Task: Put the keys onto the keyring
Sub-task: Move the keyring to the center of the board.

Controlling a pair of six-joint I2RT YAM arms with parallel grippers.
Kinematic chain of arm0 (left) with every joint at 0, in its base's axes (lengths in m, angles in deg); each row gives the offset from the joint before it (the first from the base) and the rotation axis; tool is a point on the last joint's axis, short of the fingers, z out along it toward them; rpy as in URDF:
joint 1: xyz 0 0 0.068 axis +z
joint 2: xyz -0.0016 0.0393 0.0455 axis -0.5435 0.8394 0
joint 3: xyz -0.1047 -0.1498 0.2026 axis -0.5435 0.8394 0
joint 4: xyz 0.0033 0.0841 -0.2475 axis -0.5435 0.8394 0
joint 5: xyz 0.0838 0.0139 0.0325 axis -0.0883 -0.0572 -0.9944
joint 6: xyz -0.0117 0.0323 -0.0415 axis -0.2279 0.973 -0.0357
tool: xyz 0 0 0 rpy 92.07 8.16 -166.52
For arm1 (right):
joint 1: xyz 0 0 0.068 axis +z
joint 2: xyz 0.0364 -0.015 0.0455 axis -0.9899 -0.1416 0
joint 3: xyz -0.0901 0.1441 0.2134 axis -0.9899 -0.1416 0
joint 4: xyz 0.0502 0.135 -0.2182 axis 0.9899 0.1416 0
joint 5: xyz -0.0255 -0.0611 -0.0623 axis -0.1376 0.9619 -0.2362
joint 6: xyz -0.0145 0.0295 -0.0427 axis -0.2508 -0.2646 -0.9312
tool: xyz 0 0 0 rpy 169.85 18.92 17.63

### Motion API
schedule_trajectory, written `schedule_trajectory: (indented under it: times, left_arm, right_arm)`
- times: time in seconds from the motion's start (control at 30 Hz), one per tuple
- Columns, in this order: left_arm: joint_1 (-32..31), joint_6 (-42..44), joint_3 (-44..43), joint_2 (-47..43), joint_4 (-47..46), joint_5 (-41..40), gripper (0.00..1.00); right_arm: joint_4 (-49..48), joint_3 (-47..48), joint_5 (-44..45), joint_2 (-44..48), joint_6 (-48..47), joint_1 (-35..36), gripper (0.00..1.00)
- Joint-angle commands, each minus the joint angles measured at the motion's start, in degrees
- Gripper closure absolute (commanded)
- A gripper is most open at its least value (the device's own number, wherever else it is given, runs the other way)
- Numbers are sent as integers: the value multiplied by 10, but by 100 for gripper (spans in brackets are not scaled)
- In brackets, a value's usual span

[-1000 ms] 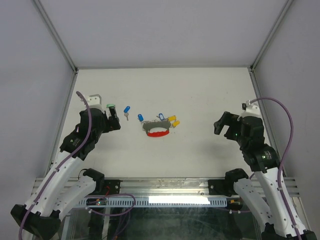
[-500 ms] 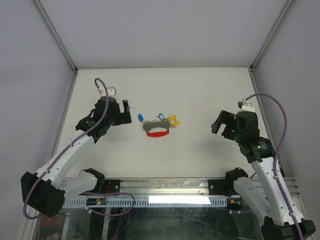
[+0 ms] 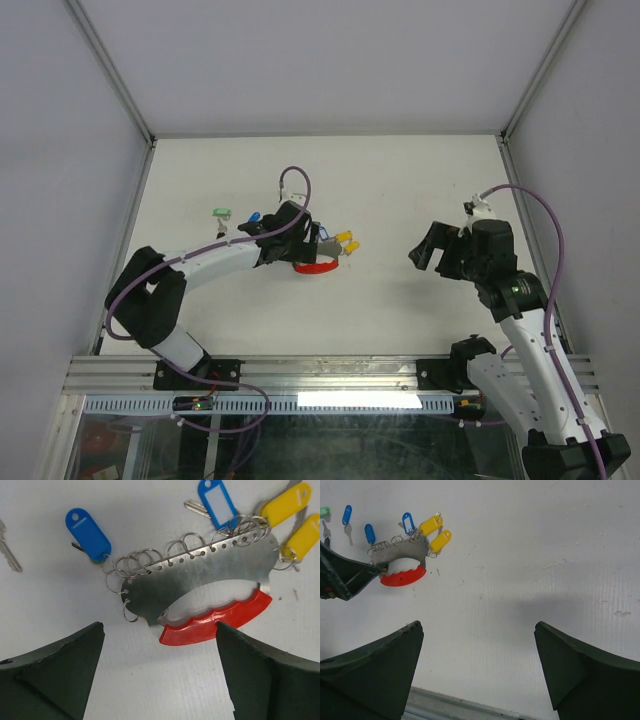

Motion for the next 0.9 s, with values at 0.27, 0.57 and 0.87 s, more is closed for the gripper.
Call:
schedule_trajectory:
  times: [0.27, 0.57, 0.87]
  left_arm:
    - [-44, -74, 1, 85, -66, -47, 8]
    - [-126, -79, -40, 137, -95, -26, 8]
    - [-217, -58, -175, 201, -75, 9, 9]
  right_arm:
    - [-51, -5, -118, -3, -31, -4, 4]
    - [-54, -9, -127, -12, -34, -4, 5]
    - [-52, -9, -78, -12, -16, -4, 5]
